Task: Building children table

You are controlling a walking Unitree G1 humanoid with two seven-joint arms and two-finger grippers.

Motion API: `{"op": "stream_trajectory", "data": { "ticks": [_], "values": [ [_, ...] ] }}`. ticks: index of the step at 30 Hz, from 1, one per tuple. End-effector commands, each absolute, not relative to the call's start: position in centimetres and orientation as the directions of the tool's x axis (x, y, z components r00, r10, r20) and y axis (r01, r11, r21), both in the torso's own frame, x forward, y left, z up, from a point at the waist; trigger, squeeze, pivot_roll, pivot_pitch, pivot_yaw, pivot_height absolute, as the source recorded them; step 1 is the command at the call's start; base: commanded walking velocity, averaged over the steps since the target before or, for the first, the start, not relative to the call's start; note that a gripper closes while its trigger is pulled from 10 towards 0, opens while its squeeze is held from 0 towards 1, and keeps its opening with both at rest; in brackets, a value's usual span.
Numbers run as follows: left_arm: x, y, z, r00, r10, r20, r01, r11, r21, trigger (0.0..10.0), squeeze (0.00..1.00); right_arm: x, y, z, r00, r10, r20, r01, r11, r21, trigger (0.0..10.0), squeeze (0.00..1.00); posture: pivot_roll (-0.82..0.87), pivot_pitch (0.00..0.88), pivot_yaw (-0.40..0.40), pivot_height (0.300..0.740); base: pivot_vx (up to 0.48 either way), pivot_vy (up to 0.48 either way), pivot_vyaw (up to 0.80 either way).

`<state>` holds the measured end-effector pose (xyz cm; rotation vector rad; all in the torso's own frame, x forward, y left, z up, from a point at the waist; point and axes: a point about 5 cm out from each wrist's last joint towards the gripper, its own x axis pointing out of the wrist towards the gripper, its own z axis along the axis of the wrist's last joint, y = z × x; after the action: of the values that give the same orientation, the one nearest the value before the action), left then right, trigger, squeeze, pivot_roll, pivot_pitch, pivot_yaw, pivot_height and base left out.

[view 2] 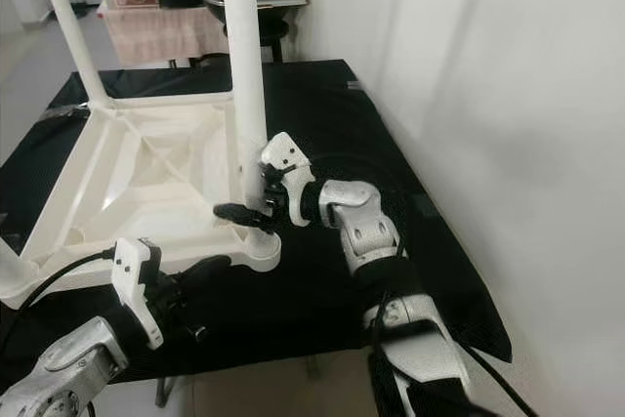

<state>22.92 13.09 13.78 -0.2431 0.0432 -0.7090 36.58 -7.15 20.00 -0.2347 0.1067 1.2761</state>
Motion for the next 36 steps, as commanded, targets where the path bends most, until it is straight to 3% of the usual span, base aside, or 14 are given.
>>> {"op": "stream_trajectory", "data": {
  "ticks": [1, 4, 5, 7, 8, 13, 21, 24, 25, 27, 29, 30, 31, 36],
  "values": [
    [22.7, 12.9, 13.7, 0.76, -0.649, 0.039, 0.639, 0.735, -0.228, 10.0, 0.0, 36.4, -6.2, 20.0, 0.242, 0.949, -0.199, -0.969, 0.225, -0.106, 10.0, 0.0, 0.09, 0.0, -0.056, 0.74, 0.0, 0.0, 0.0],
    [22.6, 12.7, 13.8, 0.758, -0.652, 0.04, 0.642, 0.732, -0.228, 10.0, 0.0, 36.7, -6.3, 20.1, 0.223, 0.955, -0.194, -0.974, 0.212, -0.078, 10.0, 0.0, 0.1, 0.0, -0.067, 0.74, 0.0, 0.0, 0.0],
    [22.5, 12.6, 13.8, 0.758, -0.652, 0.041, 0.642, 0.732, -0.229, 10.0, 0.0, 36.7, -6.4, 20.2, 0.192, 0.964, -0.183, -0.981, 0.184, -0.058, 3.6, 0.0, 0.1, 0.0, -0.072, 0.74, 0.0, 0.0, 0.0],
    [22.5, 12.6, 13.8, 0.758, -0.651, 0.041, 0.642, 0.732, -0.229, 10.0, 0.0, 36.6, -6.5, 20.3, 0.169, 0.97, -0.174, -0.985, 0.164, -0.046, 3.6, 0.0, 0.1, 0.0, -0.072, 0.74, 0.0, 0.0, 0.0],
    [22.5, 12.5, 13.8, 0.759, -0.649, 0.044, 0.64, 0.733, -0.232, 10.0, 0.0, 36.6, -6.6, 20.4, 0.153, 0.975, -0.162, -0.988, 0.15, -0.03, 0.0, 0.0, 0.09, 0.002, -0.074, 0.74, 0.0, 0.0, 0.0],
    [22.4, 12.5, 13.8, 0.761, -0.647, 0.049, 0.638, 0.733, -0.237, 10.0, 0.0, 36.6, -7.6, 20.2, 0.12, 0.984, -0.135, -0.993, 0.122, 0.005, 0.0, 0.0, 0.07, 0.011, -0.067, 0.74, 0.0, 0.0, 0.0],
    [22.4, 12.5, 13.9, 0.759, -0.649, 0.053, 0.64, 0.729, -0.244, 10.0, 0.0, 36.8, -8.7, 19.8, 0.19, 0.976, -0.104, -0.981, 0.192, 0.012, 0.0, 0.0, 0.05, 0.018, -0.056, 0.74, 0.0, 0.0, 0.0],
    [22.3, 12.7, 14.0, 0.76, -0.647, 0.054, 0.638, 0.729, -0.248, 10.0, 0.0, 37.0, -9.2, 19.6, 0.431, 0.9, -0.068, -0.902, 0.433, 0.01, 0.0, 0.0, 0.04, 0.026, -0.054, 0.74, 0.0, 0.0, 0.0],
    [22.3, 12.7, 14.0, 0.76, -0.647, 0.054, 0.638, 0.729, -0.248, 10.0, 0.0, 37.0, -9.2, 19.6, 0.431, 0.9, -0.068, -0.902, 0.433, 0.01, 0.0, 0.0, 0.04, 0.026, -0.054, 0.74, 0.0, 0.0, 0.0],
    [22.3, 13.0, 14.0, 0.76, -0.648, 0.053, 0.639, 0.728, -0.249, 10.0, 0.0, 36.4, -8.8, 17.9, 0.751, 0.654, -0.09, -0.652, 0.756, 0.054, 0.0, 0.0, 0.03, 0.029, -0.047, 0.74, 0.0, 0.0, 0.0],
    [22.3, 13.0, 14.0, 0.76, -0.648, 0.053, 0.639, 0.728, -0.249, 10.0, 0.0, 36.4, -8.8, 17.9, 0.751, 0.654, -0.09, -0.652, 0.756, 0.054, 0.0, 0.0, 0.03, 0.029, -0.047, 0.74, 0.0, 0.0, 0.0],
    [22.3, 13.1, 14.0, 0.759, -0.649, 0.052, 0.639, 0.728, -0.249, 10.0, 0.0, 35.7, -9.0, 16.9, 0.868, 0.481, -0.124, -0.472, 0.876, 0.096, 0.0, 0.0, 0.03, 0.029, -0.047, 0.74, 0.0, 0.0, 0.0],
    [22.4, 13.2, 13.9, 0.758, -0.651, 0.048, 0.64, 0.727, -0.249, 10.0, 0.0, 34.0, -8.4, 15.4, 0.892, 0.413, -0.183, -0.419, 0.908, 0.011, 0.0, 0.0, 0.02, 0.021, -0.022, 0.74, 0.0, 0.0, 0.0],
    [22.5, 13.3, 13.9, 0.756, -0.652, 0.045, 0.641, 0.726, -0.248, 10.0, 0.0, 33.0, -7.7, 14.5, 0.893, 0.399, -0.21, -0.418, 0.907, -0.053, 0.0, 0.0, 0.01, 0.017, -0.019, 0.74, 0.0, 0.0, 0.0]
  ]
}}
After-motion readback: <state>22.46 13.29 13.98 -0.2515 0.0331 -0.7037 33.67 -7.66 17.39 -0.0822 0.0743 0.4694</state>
